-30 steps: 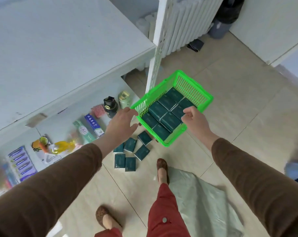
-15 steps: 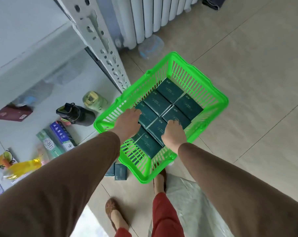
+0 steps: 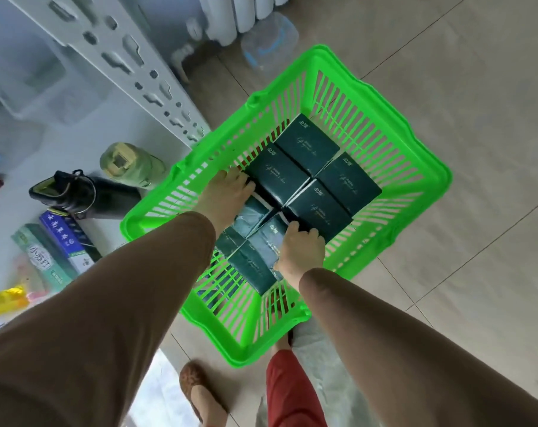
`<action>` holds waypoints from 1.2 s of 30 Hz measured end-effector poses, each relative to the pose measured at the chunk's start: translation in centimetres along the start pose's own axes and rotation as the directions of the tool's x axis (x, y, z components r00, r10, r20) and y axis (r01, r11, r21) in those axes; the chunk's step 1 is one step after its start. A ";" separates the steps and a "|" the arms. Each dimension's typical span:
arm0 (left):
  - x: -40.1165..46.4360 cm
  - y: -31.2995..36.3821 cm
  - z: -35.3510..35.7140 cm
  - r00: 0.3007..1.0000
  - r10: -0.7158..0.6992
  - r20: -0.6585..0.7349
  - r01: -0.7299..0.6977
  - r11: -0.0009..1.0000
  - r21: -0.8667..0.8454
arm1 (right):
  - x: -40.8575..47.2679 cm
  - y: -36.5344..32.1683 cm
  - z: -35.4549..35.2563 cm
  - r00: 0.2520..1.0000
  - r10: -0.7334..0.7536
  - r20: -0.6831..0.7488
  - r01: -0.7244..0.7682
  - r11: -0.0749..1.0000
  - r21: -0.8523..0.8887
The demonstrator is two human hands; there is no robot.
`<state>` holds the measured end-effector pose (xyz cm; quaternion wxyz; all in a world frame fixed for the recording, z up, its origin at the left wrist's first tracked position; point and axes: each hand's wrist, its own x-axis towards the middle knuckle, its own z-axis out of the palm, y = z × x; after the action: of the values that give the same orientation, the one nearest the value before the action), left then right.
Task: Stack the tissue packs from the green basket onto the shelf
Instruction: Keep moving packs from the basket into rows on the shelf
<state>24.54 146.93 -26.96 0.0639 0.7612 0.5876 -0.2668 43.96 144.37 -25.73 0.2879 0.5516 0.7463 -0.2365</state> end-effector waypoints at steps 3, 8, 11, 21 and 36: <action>-1.5 -0.4 -1.3 0.999 -0.043 -0.015 0.043 0.999 0.006 | -0.5 0.5 -1.6 0.999 0.040 0.036 -0.042 0.997 0.060; -8.7 -2.4 -5.4 0.963 -0.263 -0.052 0.235 0.921 -0.310 | -5.1 1.4 -7.6 1.000 -0.010 0.002 0.009 0.961 0.275; -15.9 -4.4 -9.0 0.903 -0.430 -0.009 0.341 0.728 -0.594 | -10.5 -0.1 -11.8 0.990 -0.124 -0.062 0.138 0.931 0.339; -52.0 -13.8 -13.7 0.631 -0.776 -0.005 0.291 0.242 -0.926 | -34.9 -17.1 -20.1 0.853 -0.330 -0.404 0.521 0.570 0.635; -87.5 -34.1 -5.0 0.313 -0.947 -0.074 0.319 0.178 -0.931 | -49.9 -51.3 -19.7 0.642 -0.595 -0.483 0.699 0.196 0.687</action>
<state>-20.13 83.96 26.79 0.0453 0.3109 0.8941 0.3192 2.71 108.96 24.80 -0.1803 0.2621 0.7105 -0.6277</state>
